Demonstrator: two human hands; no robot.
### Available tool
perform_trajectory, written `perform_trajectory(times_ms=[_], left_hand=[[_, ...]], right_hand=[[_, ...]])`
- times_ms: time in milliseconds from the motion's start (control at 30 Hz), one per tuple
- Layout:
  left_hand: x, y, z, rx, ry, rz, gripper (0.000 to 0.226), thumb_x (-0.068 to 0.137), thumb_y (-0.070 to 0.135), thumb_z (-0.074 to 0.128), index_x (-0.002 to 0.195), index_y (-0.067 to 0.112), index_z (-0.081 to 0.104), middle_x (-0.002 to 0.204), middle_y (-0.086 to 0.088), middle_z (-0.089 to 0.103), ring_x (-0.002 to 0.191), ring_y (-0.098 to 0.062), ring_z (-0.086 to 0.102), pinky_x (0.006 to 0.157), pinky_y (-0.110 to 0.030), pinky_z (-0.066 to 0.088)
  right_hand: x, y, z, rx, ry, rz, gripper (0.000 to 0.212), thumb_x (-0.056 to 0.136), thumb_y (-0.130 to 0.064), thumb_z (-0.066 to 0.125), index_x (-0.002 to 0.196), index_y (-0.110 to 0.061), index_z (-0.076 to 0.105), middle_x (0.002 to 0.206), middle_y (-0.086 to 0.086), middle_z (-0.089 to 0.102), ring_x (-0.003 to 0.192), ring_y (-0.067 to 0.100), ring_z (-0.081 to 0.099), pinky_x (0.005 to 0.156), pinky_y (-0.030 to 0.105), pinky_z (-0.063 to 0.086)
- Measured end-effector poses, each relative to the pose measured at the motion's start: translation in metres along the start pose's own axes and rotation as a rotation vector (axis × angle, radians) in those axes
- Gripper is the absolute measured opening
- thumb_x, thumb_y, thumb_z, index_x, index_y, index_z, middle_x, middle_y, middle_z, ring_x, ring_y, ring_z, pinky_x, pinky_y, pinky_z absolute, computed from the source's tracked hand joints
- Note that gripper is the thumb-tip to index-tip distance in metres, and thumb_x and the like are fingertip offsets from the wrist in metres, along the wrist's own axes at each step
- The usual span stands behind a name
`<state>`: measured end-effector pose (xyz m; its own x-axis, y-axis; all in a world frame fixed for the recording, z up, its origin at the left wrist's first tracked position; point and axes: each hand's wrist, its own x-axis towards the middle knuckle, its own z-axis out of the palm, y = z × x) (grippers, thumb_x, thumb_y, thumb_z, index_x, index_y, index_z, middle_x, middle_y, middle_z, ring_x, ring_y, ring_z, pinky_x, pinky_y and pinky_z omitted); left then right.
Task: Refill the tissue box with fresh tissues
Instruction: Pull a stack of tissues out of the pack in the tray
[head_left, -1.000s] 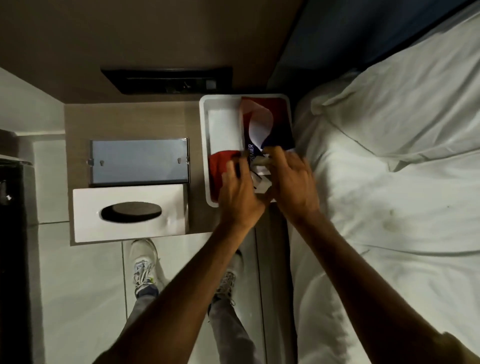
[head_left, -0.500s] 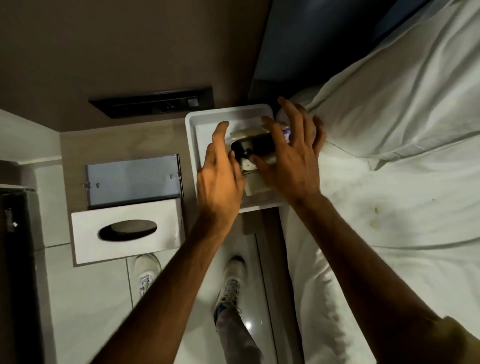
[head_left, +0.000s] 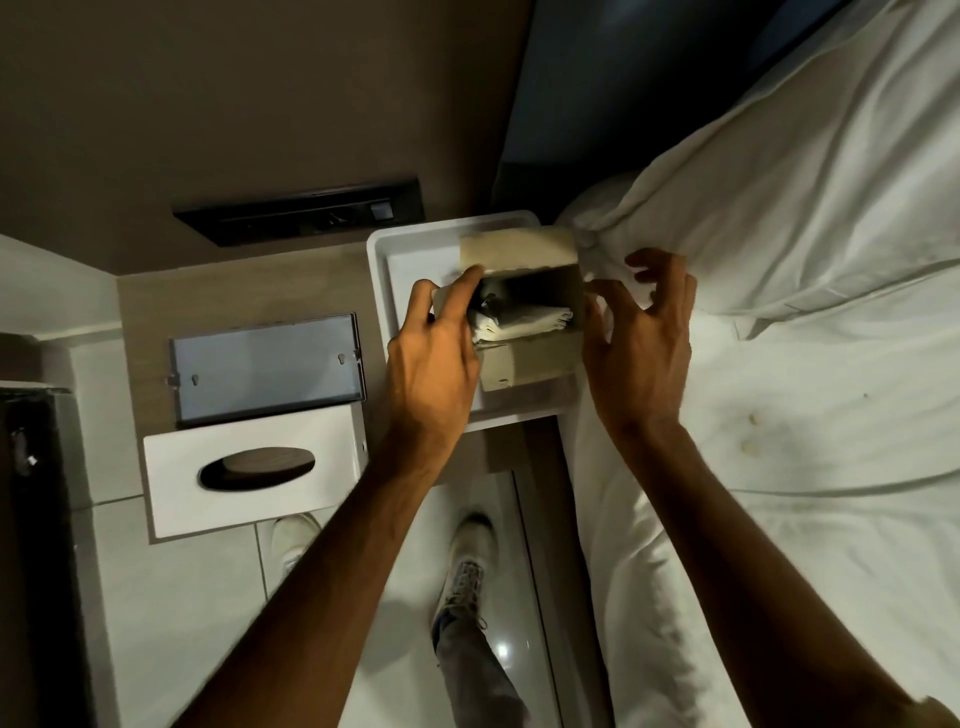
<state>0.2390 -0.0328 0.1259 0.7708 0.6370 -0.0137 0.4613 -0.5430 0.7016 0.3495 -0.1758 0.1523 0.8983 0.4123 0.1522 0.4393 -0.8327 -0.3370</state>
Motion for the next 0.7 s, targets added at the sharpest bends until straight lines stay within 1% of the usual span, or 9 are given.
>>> perform_trajectory(times_ms=[100,133,200,300,333,400,533,633,700], left_hand=[[0.001,0.0,0.002,-0.023,0.01,-0.009,0.053,0.095,0.019,0.041,0.148,0.024,0.047,0.124,-0.006,0.052,0.09,-0.02,0.064,0.088,-0.03,0.058],[0.0,-0.001,0.003,-0.022,0.008,-0.003,0.054,0.095,0.014,0.046,0.148,0.024,0.046,0.125,-0.005,0.052,0.092,-0.019,0.064,0.09,-0.028,0.056],[0.0,-0.002,0.005,-0.033,-0.014,0.002,0.058,0.094,0.01,0.052,0.149,0.025,0.044,0.129,-0.004,0.051,0.097,-0.019,0.063,0.093,-0.027,0.054],[-0.001,-0.002,0.004,-0.064,-0.024,-0.009,0.057,0.093,0.021,0.043,0.149,0.026,0.043,0.131,-0.005,0.049,0.102,-0.019,0.062,0.092,-0.027,0.055],[-0.001,-0.001,0.003,-0.052,-0.018,-0.005,0.059,0.091,0.025,0.04,0.149,0.026,0.043,0.129,-0.005,0.05,0.101,-0.018,0.061,0.091,-0.026,0.055],[-0.002,-0.001,0.002,-0.024,0.003,0.016,0.058,0.09,0.026,0.038,0.148,0.025,0.044,0.124,-0.005,0.052,0.095,-0.015,0.06,0.086,-0.026,0.058],[-0.004,0.001,0.003,-0.051,0.081,0.022,0.049,0.099,0.019,0.041,0.148,0.018,0.047,0.117,-0.006,0.058,0.089,-0.013,0.062,0.078,-0.026,0.06],[-0.012,0.005,0.006,-0.084,0.165,0.021,0.044,0.102,0.008,0.05,0.146,0.006,0.049,0.131,-0.011,0.063,0.112,-0.017,0.065,0.099,-0.015,0.049],[-0.021,0.009,0.008,-0.081,0.207,-0.001,0.041,0.101,0.006,0.055,0.142,-0.001,0.051,0.134,-0.014,0.064,0.118,-0.02,0.065,0.104,-0.014,0.044]], right_hand=[[-0.005,-0.008,0.001,0.072,0.004,-0.191,0.026,0.088,-0.005,0.068,0.113,-0.008,0.073,0.125,0.017,0.061,0.114,0.034,0.058,0.088,0.045,0.054],[-0.006,-0.015,0.002,0.111,-0.074,-0.275,0.027,0.09,-0.007,0.065,0.117,-0.008,0.07,0.125,0.016,0.061,0.112,0.031,0.059,0.088,0.043,0.056],[-0.006,-0.027,0.008,0.045,-0.309,-0.386,0.037,0.101,-0.028,0.054,0.133,-0.011,0.061,0.136,0.013,0.058,0.122,0.028,0.058,0.096,0.041,0.056],[0.006,-0.033,0.018,-0.133,-0.637,-0.365,0.071,0.102,-0.059,0.032,0.157,-0.013,0.032,0.161,0.013,0.036,0.152,0.029,0.028,0.126,0.043,0.023],[0.011,-0.031,0.021,-0.197,-0.683,-0.378,0.076,0.101,-0.063,0.026,0.158,-0.014,0.029,0.163,0.012,0.033,0.155,0.027,0.021,0.128,0.043,0.013],[0.016,-0.025,0.024,-0.258,-0.735,-0.441,0.075,0.099,-0.066,0.022,0.156,-0.018,0.036,0.162,0.009,0.037,0.155,0.025,0.02,0.128,0.041,0.007],[0.015,-0.019,0.018,-0.184,-0.803,-0.508,0.063,0.097,-0.062,0.045,0.146,-0.022,0.05,0.155,0.006,0.047,0.148,0.024,0.035,0.124,0.04,0.019],[0.007,-0.013,0.013,-0.142,-0.752,-0.511,0.048,0.096,-0.036,0.063,0.142,-0.023,0.054,0.146,0.007,0.056,0.139,0.026,0.047,0.114,0.038,0.038],[0.0,-0.008,0.007,-0.141,-0.708,-0.529,0.049,0.094,-0.02,0.067,0.141,-0.025,0.056,0.143,0.007,0.059,0.137,0.028,0.05,0.113,0.042,0.041]])
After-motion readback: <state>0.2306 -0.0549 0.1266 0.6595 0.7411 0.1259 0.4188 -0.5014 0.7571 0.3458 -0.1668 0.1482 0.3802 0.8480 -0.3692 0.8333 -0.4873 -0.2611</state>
